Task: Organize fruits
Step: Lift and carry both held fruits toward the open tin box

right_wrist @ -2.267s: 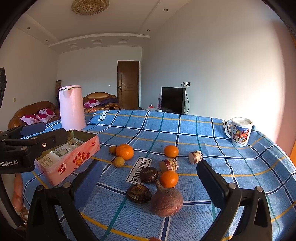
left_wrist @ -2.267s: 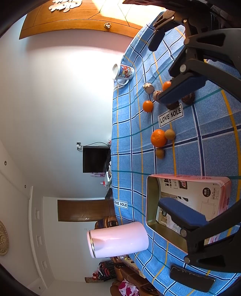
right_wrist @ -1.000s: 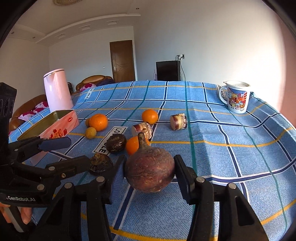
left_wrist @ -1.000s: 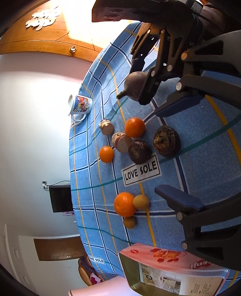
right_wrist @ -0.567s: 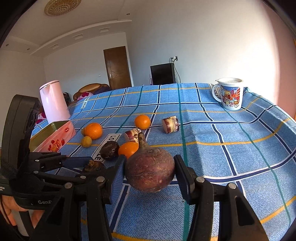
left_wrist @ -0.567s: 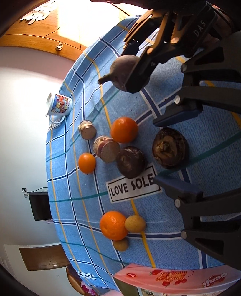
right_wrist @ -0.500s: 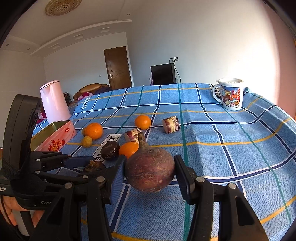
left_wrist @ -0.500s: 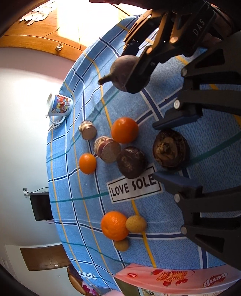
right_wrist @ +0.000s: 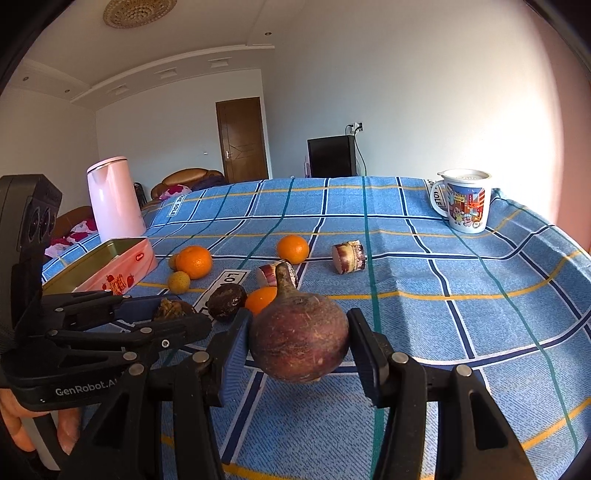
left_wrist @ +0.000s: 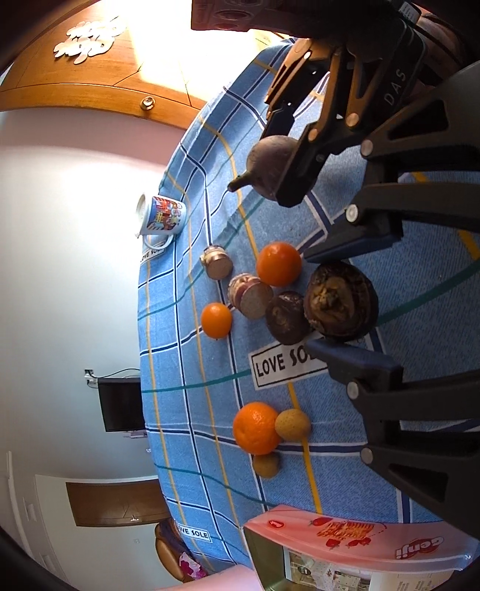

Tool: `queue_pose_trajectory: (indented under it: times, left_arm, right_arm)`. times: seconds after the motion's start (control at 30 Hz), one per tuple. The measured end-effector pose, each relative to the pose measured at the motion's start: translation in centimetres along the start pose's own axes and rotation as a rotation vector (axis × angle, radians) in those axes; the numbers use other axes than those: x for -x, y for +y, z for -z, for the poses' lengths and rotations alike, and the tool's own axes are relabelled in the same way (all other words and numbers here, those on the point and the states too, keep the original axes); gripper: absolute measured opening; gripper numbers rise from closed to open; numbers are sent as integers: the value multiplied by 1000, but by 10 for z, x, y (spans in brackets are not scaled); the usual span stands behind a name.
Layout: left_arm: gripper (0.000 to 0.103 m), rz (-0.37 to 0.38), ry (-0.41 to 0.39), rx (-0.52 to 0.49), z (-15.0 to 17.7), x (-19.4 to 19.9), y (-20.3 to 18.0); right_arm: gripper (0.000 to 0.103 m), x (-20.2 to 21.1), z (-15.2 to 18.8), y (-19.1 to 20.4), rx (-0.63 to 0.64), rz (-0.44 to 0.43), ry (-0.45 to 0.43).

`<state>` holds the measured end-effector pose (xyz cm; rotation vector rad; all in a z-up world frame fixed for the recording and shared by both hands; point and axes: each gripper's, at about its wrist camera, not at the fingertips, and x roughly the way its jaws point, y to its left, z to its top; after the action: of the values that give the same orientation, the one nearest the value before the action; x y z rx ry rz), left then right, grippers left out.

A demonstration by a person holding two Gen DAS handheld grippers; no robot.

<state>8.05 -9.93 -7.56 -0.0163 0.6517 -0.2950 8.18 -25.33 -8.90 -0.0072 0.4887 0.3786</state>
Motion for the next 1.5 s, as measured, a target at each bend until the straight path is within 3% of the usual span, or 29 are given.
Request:
queue_pose_trajectory:
  times: [1.3, 1.5]
  left_arm:
    - [45, -93, -241, -27, 9, 35, -1]
    - [45, -134, -270, -12, 8, 46, 11]
  right_arm:
    - [54, 21, 6, 8, 47, -27, -169]
    - [54, 18, 3, 10, 56, 2, -145]
